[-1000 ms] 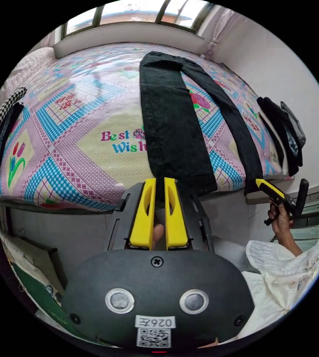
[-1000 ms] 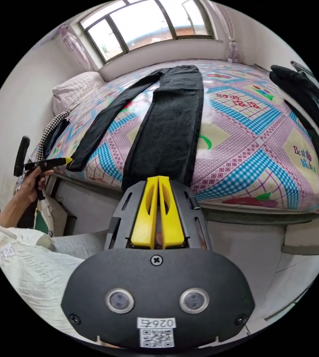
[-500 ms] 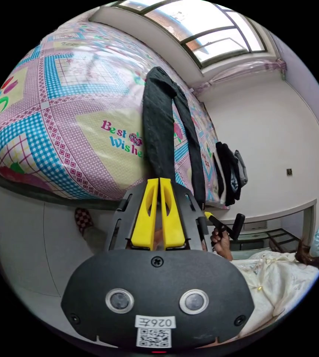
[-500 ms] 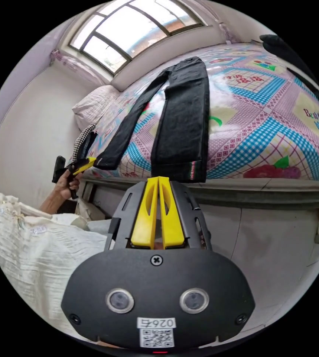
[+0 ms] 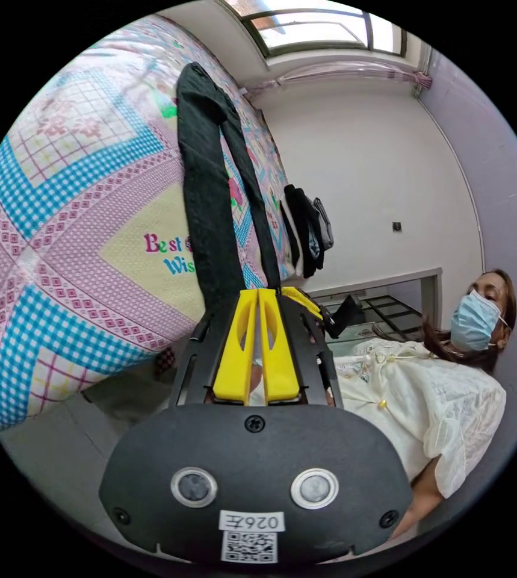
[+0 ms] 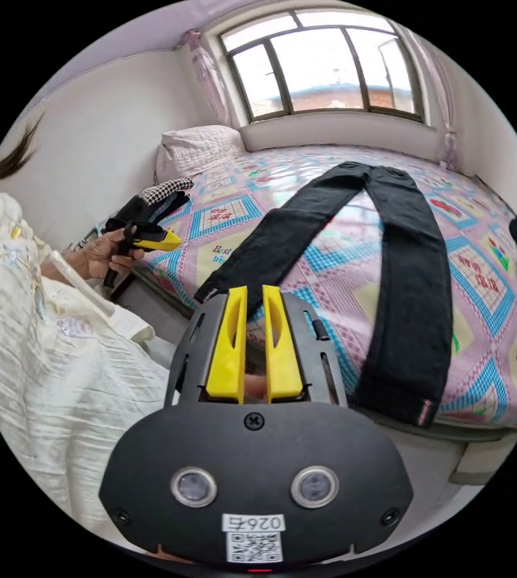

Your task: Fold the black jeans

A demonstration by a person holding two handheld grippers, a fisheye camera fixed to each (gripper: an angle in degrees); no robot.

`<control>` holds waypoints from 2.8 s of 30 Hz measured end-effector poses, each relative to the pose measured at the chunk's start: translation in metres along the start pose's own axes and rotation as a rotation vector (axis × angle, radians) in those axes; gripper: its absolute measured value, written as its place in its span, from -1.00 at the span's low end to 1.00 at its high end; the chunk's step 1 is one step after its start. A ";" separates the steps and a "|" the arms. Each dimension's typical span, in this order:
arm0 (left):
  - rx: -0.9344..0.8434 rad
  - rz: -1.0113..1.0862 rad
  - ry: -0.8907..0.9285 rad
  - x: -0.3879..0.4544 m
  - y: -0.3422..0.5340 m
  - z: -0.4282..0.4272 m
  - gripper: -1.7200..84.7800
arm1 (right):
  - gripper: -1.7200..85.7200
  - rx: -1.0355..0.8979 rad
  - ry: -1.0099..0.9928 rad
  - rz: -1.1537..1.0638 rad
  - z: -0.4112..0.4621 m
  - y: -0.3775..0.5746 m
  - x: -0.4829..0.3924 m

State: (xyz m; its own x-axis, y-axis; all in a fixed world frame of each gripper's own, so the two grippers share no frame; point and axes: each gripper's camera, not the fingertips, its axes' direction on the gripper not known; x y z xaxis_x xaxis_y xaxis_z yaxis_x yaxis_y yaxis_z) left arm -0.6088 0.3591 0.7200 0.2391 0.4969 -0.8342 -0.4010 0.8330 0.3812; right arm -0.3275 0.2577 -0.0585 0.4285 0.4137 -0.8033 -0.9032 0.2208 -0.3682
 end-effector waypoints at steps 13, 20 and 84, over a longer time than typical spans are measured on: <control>0.096 0.066 -0.109 -0.014 -0.148 -0.119 -0.73 | -0.66 -0.152 0.211 -0.163 0.128 -0.019 -0.159; 0.007 0.091 -0.072 0.002 -0.253 -0.090 -0.73 | -0.71 -0.292 0.539 -0.388 0.185 0.003 -0.203; -0.250 0.295 -0.776 0.281 -0.692 0.443 -0.97 | -1.00 0.711 -0.527 1.105 -0.280 0.173 0.304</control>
State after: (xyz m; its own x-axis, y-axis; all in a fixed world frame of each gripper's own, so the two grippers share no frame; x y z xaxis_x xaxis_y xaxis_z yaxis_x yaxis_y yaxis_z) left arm 0.1272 0.0302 0.3983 0.5940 0.7857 -0.1724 -0.7027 0.6112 0.3643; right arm -0.3608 0.1746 -0.4971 -0.3791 0.9049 -0.1936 -0.6371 -0.1035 0.7638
